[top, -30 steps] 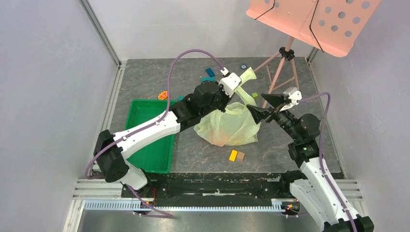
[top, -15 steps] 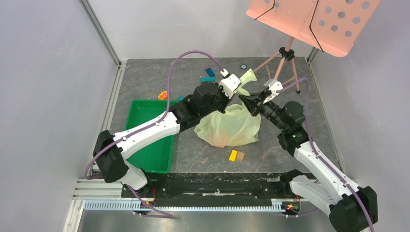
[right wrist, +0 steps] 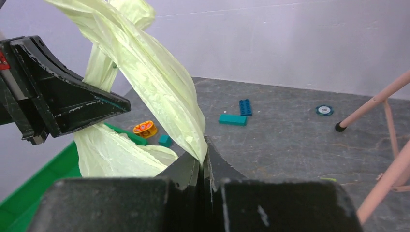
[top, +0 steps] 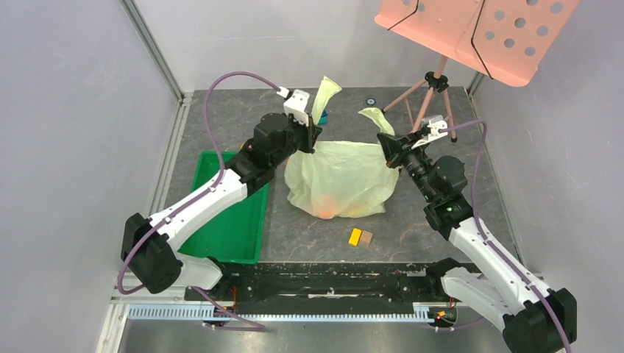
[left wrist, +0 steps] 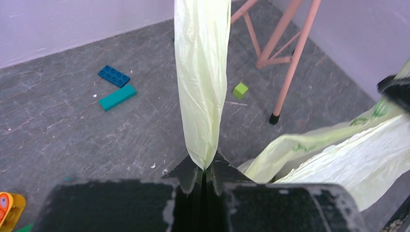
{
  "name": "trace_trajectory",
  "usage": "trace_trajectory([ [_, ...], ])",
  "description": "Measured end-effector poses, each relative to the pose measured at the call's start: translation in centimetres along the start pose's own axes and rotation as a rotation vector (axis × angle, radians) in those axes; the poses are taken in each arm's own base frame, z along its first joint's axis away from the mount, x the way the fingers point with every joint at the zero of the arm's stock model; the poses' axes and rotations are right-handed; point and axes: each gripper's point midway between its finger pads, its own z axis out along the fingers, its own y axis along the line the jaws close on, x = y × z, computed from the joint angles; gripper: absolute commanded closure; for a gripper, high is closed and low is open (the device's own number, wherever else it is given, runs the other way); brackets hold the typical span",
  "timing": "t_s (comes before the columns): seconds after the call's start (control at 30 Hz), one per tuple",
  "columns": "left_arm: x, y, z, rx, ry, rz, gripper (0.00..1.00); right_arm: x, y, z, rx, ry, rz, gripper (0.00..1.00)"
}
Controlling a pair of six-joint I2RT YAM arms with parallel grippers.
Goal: Take the fake fruits out of the plastic bag
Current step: Adjust the plastic bag at the center of the board.
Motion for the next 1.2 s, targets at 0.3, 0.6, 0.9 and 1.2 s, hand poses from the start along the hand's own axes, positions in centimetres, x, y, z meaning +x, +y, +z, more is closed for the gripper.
trace_trajectory([
  [0.3, -3.6, 0.9, 0.5, -0.020, -0.081, -0.056, 0.98, -1.4, -0.2, 3.5, 0.029, -0.028, 0.079, 1.00],
  [0.6, -8.8, 2.3, -0.6, -0.026, -0.327, -0.110, 0.98, -6.6, 0.3, 4.3, 0.005, -0.218, 0.019, 1.00],
  [0.9, 2.7, 1.2, -1.9, 0.087, -0.249, -0.236, 0.68, 5.1, 0.9, -3.7, -0.121, -0.142, 0.017, 0.94],
  [1.2, 3.8, 0.7, -2.4, 0.132, -0.228, -0.276, 0.23, 5.6, 1.9, -6.1, -0.185, -0.183, 0.003, 0.89],
])
